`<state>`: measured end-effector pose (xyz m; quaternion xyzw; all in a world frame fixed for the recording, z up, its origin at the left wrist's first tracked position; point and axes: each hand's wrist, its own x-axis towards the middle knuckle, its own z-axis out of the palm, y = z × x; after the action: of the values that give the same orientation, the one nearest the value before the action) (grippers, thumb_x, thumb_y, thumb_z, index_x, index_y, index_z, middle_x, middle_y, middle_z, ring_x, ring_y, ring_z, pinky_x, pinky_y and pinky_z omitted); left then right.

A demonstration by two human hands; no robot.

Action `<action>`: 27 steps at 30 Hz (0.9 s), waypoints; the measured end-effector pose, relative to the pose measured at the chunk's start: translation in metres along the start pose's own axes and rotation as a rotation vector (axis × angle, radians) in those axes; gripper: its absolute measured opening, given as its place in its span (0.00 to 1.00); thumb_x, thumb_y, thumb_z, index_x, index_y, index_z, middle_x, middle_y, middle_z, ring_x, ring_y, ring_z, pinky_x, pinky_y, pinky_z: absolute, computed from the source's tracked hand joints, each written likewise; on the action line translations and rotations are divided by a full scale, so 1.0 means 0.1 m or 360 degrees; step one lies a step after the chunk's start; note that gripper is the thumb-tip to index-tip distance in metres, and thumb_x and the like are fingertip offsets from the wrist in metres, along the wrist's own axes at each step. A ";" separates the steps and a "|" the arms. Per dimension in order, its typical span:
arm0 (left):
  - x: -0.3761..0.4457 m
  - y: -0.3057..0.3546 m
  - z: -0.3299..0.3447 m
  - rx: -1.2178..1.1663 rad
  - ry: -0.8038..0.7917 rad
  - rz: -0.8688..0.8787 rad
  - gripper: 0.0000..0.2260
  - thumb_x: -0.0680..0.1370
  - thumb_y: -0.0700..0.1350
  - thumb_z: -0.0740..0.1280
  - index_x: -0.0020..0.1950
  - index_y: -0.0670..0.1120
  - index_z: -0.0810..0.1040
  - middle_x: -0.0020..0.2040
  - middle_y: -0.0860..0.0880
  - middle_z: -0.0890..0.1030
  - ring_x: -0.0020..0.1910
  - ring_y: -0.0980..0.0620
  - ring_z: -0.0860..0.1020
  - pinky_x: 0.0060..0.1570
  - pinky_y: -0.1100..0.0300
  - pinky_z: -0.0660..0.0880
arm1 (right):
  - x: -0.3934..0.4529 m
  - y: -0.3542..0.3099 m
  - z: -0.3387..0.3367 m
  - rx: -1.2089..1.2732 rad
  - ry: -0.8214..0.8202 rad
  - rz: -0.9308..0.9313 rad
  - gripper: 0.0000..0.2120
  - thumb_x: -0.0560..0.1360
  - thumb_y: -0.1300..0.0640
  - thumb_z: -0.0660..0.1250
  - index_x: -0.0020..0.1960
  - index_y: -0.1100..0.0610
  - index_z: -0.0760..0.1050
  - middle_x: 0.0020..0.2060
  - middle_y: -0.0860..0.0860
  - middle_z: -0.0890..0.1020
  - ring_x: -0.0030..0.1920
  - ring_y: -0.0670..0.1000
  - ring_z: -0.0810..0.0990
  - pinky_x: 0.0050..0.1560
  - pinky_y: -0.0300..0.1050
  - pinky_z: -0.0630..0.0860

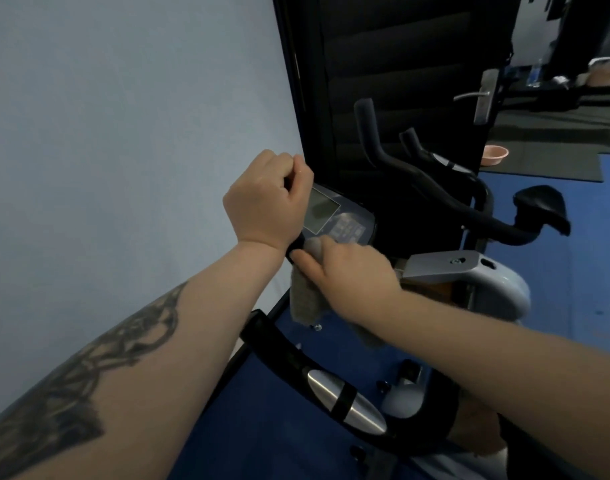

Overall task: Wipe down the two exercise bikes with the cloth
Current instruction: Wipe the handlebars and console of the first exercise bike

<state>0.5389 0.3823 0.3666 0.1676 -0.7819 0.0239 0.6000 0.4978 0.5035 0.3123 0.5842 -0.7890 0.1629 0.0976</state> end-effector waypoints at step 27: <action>0.00 0.03 0.01 0.0035 -0.0012 -0.0091 0.17 0.76 0.44 0.62 0.29 0.50 0.61 0.28 0.54 0.63 0.26 0.53 0.60 0.26 0.66 0.50 | -0.25 0.28 -0.10 0.0216 -0.0216 0.0305 0.22 0.81 0.38 0.45 0.62 0.52 0.67 0.43 0.52 0.77 0.44 0.58 0.79 0.39 0.49 0.70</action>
<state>0.5367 0.3846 0.3667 0.1966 -0.7787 0.0148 0.5956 0.4782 0.5368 0.3085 0.5211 -0.8332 0.1847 -0.0119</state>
